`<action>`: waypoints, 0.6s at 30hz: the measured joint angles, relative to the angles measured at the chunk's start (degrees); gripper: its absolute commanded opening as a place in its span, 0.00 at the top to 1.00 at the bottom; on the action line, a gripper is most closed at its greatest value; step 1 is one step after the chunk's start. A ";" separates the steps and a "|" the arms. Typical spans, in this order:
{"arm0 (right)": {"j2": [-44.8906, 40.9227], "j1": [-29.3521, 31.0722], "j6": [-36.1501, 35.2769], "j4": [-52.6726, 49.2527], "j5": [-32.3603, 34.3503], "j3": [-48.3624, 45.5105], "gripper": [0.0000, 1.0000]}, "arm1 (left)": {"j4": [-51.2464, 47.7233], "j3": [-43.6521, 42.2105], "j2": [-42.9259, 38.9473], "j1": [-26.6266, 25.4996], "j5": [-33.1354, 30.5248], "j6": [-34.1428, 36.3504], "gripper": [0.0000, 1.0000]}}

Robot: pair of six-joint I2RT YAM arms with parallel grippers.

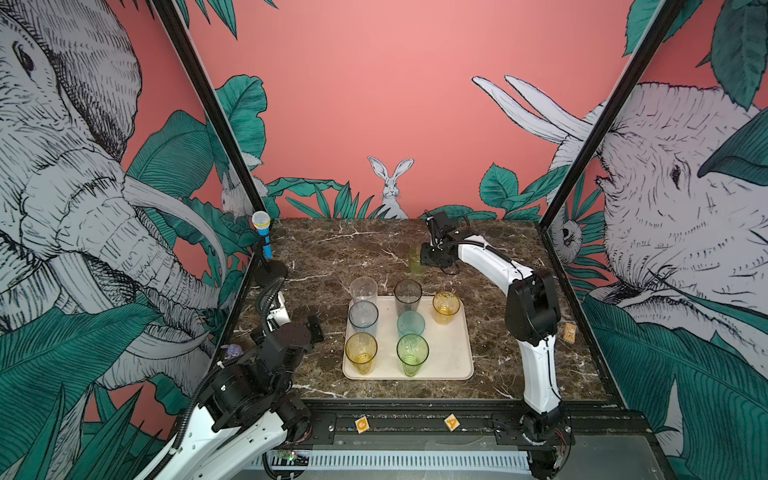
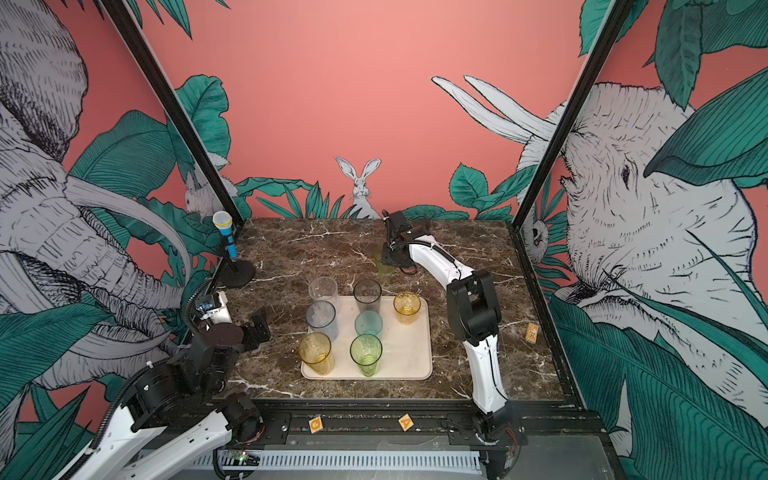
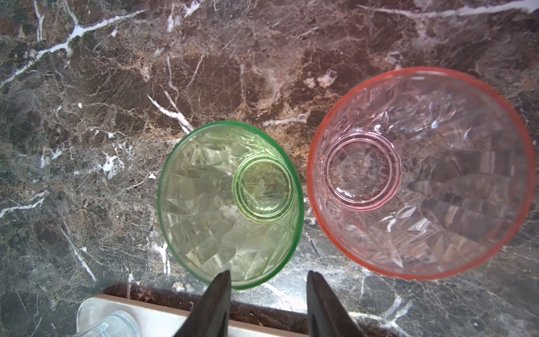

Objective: Place the glasses into the tray
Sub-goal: 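Lower the open right gripper onto the small green cup's rim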

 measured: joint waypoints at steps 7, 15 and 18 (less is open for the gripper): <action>1.75 0.00 -0.02 -0.11 0.04 1.49 0.55 | 0.00 0.00 0.04 0.00 -0.37 0.79 0.02; 2.89 0.00 -0.04 -0.46 0.13 3.06 0.56 | 0.02 0.00 0.11 0.00 -0.35 0.85 0.02; 3.37 0.00 -0.04 -0.52 0.22 3.45 0.56 | 0.00 0.00 0.11 0.00 -0.35 0.85 0.02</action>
